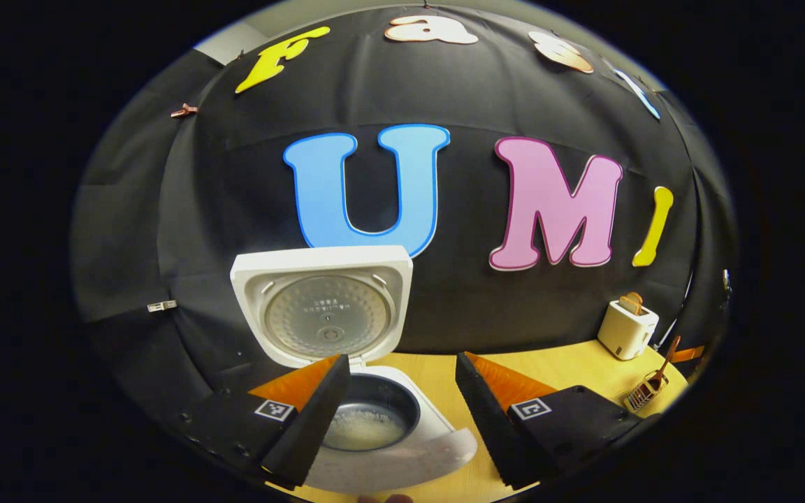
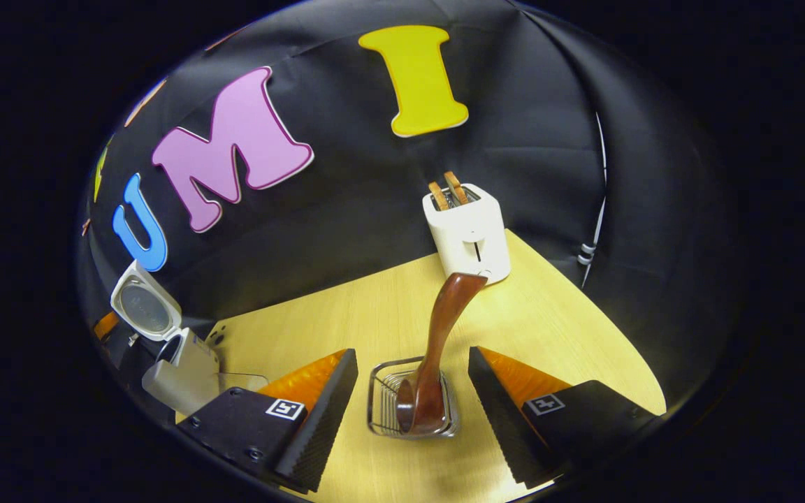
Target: Close the left gripper, press the button to open the rice cooker; take a wooden spoon from the chopstick holder with the right hand, scoop a spoonful of rice and pour it into the rice cooker, then put the wooden spoon back into the chopstick holder.
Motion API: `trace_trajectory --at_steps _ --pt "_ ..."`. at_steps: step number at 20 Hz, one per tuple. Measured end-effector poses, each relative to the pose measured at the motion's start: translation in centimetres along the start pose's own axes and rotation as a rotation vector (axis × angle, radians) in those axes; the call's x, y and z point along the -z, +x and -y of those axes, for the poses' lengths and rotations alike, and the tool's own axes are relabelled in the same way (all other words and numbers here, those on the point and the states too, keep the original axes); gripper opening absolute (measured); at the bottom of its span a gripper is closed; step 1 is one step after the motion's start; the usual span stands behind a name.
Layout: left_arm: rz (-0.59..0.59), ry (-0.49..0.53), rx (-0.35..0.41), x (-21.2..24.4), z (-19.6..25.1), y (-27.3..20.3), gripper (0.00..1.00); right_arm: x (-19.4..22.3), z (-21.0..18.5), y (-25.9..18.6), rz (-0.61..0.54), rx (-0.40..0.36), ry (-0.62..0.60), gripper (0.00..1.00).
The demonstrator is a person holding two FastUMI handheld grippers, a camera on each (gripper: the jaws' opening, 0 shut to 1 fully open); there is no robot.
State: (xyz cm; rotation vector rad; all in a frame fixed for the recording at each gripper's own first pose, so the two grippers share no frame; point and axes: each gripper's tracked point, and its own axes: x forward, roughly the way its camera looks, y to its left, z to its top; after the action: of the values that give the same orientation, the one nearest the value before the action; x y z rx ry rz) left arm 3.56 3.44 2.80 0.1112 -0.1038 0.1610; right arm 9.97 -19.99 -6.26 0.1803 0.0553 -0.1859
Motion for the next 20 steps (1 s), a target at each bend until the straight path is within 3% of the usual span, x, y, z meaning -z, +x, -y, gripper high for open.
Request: trace_trajectory --at_steps 10,11,13,15,16,17,18,19,20 --pt "-0.07 0.019 -0.048 3.5 1.6 0.0 0.97 0.8 -0.9 6.6 0.027 -0.098 0.017 0.96" --pt "-0.078 0.024 -0.05 3.8 1.7 0.0 0.97 0.8 -0.7 7.1 0.035 -0.08 -0.001 0.79" --pt "-0.076 0.032 -0.052 3.9 1.8 0.1 0.96 1.2 -0.9 7.3 0.025 -0.085 -0.01 0.76" --pt "-0.084 0.046 -0.045 4.2 2.0 0.3 0.96 0.9 -0.7 7.2 0.046 -0.077 -0.004 0.66" --pt "-0.089 0.053 -0.045 4.4 1.9 0.3 0.96 0.9 -0.8 7.1 0.052 -0.074 -0.007 0.74" --pt "-0.093 0.054 -0.044 4.5 1.8 0.3 0.96 1.1 -0.6 7.0 0.047 -0.068 -0.013 0.39" --pt "-0.097 0.053 -0.044 4.7 1.8 0.4 0.96 1.6 -0.2 7.1 0.035 -0.059 -0.015 0.45" --pt "-0.101 0.051 -0.045 4.8 1.8 0.5 0.96 1.4 0.4 6.8 0.047 -0.041 -0.008 0.4" --pt "-0.102 0.051 -0.046 4.8 1.7 0.4 0.96 1.6 0.5 7.1 0.043 -0.044 0.011 0.24"
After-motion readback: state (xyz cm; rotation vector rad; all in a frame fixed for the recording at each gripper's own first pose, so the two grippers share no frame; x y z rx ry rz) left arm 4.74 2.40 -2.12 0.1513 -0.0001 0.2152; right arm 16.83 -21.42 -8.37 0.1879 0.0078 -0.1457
